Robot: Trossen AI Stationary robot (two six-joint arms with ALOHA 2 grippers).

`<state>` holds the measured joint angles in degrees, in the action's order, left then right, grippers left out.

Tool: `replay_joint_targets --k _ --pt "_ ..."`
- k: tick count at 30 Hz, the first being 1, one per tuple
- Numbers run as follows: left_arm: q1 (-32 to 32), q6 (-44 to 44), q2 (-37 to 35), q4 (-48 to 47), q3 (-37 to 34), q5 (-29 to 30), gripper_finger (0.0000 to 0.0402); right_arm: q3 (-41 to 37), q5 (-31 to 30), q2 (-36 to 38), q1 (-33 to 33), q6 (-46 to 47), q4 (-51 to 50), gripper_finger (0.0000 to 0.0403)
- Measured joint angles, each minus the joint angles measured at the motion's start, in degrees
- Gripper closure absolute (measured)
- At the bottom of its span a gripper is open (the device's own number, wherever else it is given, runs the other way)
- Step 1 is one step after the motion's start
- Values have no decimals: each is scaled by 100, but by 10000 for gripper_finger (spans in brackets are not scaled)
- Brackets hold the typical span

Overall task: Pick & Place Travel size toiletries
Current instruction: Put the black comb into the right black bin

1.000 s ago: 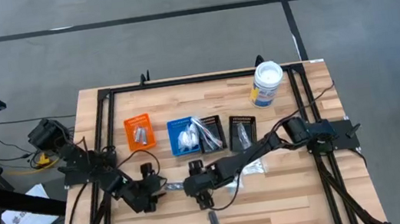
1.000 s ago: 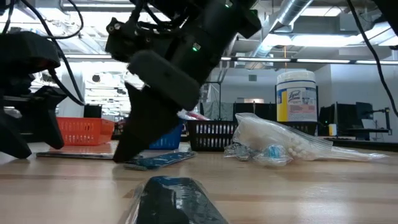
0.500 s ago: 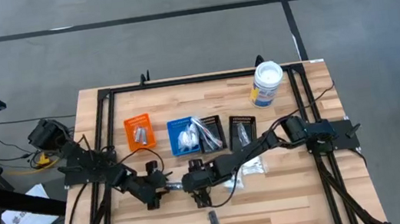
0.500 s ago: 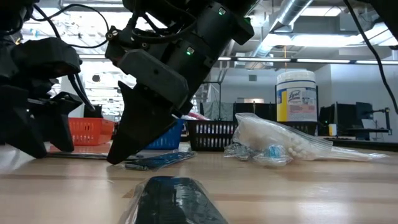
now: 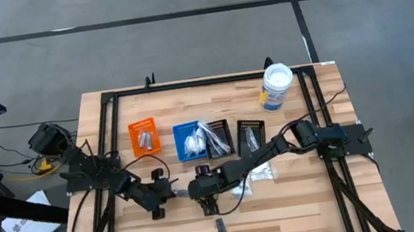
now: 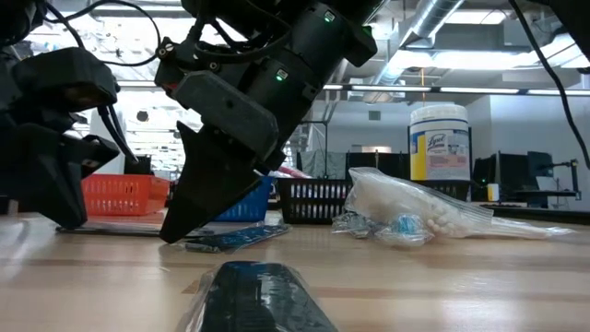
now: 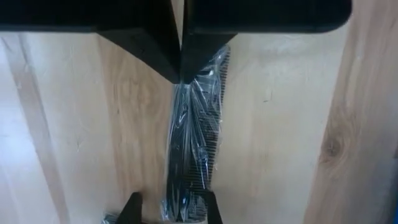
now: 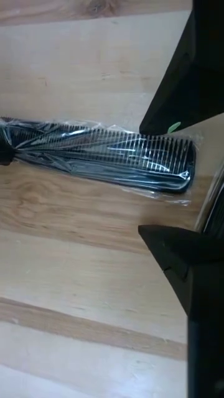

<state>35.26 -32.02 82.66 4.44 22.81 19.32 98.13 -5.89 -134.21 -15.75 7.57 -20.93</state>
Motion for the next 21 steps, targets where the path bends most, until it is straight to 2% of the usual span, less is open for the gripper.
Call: replay_joint_targets --k 12,21 --pt "-10 -298 -21 94 -10 -8 401 -4 -20 2 9 0 30 222" --pt "-10 -242 -605 150 -31 237 401 146 -11 -16 2 -150 -66 237"
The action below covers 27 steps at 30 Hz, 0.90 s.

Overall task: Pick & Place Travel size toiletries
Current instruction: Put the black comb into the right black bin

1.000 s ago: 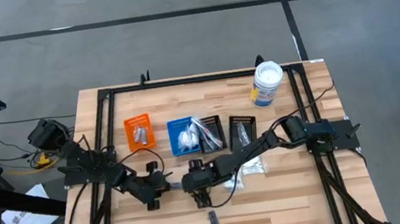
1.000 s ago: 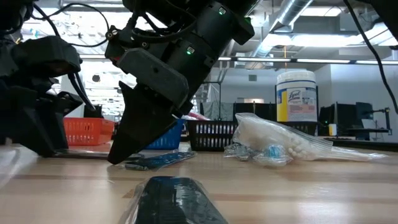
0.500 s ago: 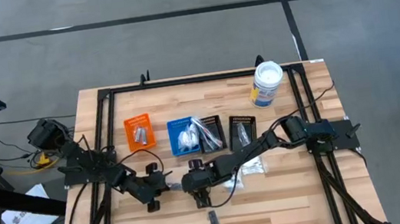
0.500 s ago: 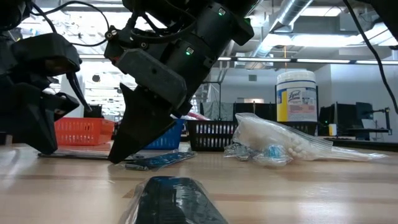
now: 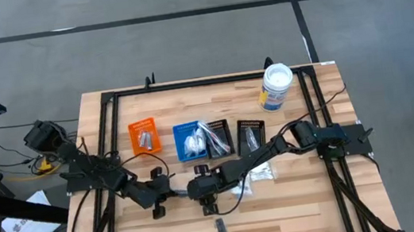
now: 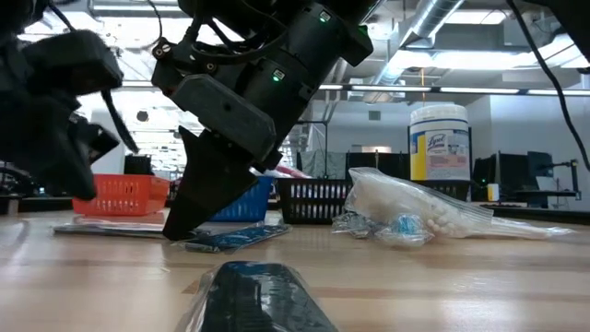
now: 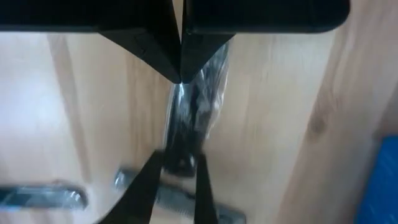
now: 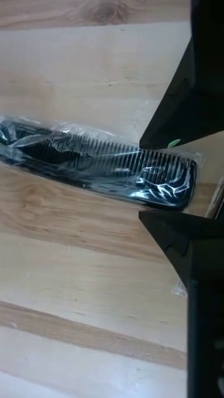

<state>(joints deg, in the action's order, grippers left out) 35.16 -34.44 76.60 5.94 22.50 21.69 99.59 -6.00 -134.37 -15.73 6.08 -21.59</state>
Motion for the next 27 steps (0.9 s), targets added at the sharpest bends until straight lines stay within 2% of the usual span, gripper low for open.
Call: replay_joint_targets --k 8,14,17,23,27 --pt "44 155 -420 24 7 57 401 73 25 -5 -3 -54 -160 211" --pt "238 94 -466 43 11 237 401 75 161 420 -154 -47 -1225 212" --pt "402 -270 -468 41 11 620 401 81 132 714 -284 82 -1207 246" --pt "811 -812 -419 10 20 752 401 18 101 1039 -460 145 -1136 385" --pt "1115 -1249 -281 26 22 1045 401 -137 97 1024 -402 384 -1029 393"
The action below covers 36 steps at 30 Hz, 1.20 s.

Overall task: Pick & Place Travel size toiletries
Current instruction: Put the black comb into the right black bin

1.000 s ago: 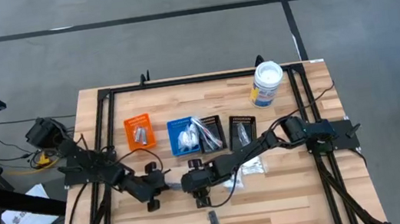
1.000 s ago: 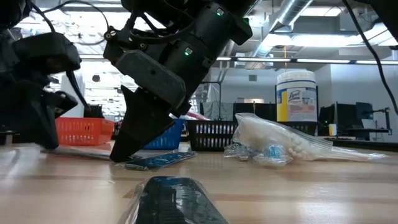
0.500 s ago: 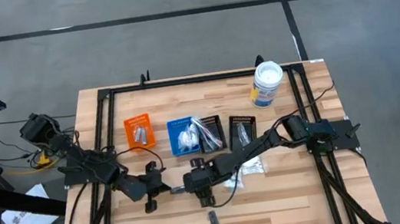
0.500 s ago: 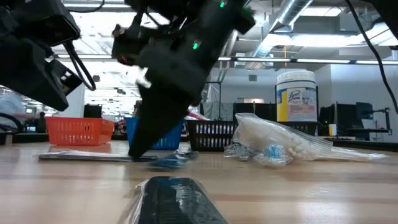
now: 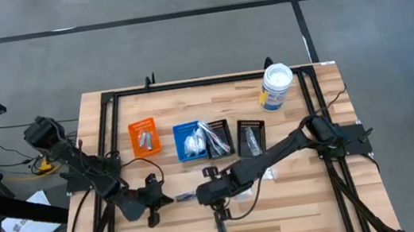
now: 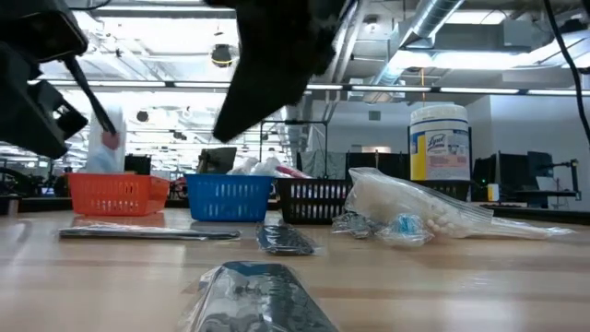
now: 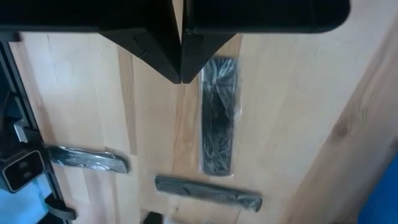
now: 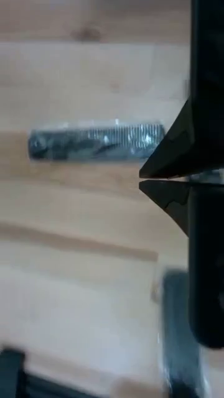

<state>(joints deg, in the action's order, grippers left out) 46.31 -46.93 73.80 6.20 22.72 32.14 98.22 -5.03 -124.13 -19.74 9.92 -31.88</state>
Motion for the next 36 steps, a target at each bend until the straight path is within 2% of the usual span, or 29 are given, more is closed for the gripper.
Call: replay_joint_targets --k 4,10,17,30,36 --pt "264 -329 212 -1 0 316 401 -416 -19 -90 144 224 401 399" --pt "364 -521 607 -2 0 347 401 -759 -72 -83 334 466 514 402" --pt "364 -606 816 30 0 345 400 -757 -101 -84 310 428 866 402" --pt "362 -604 816 151 0 345 400 -759 -100 -87 300 530 684 403" --pt "353 -597 813 176 0 431 400 -716 50 -470 229 617 1094 403"
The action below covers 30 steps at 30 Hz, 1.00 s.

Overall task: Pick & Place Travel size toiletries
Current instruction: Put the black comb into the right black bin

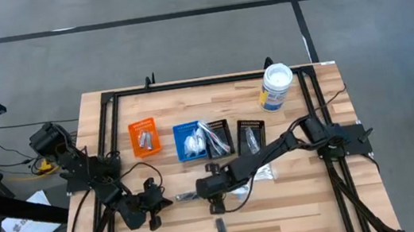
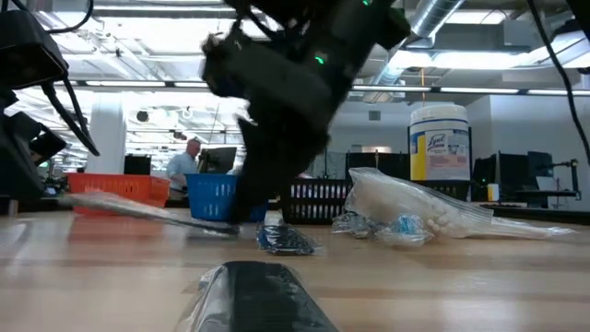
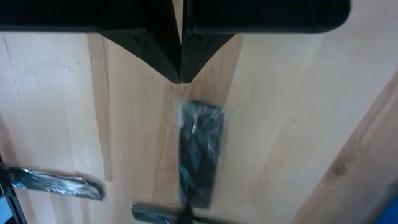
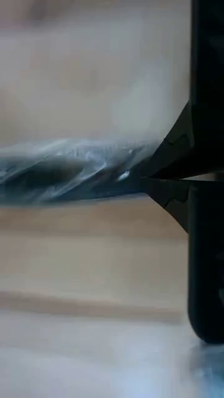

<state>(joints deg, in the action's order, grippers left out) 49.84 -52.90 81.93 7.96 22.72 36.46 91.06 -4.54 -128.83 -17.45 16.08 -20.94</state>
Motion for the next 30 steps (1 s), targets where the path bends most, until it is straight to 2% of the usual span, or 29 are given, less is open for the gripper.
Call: replay_joint_targets --k 7,15,23,30 --pt "-9 139 -2 147 2 65 400 31 327 -274 28 202 183 403" --pt "-11 162 -2 167 4 69 400 6 329 -229 27 116 168 403" --pt "-9 162 -2 165 4 80 400 -61 -373 287 -182 -154 -91 403" --pt "-9 164 -2 166 4 86 400 -42 -450 365 -196 -190 -30 403"
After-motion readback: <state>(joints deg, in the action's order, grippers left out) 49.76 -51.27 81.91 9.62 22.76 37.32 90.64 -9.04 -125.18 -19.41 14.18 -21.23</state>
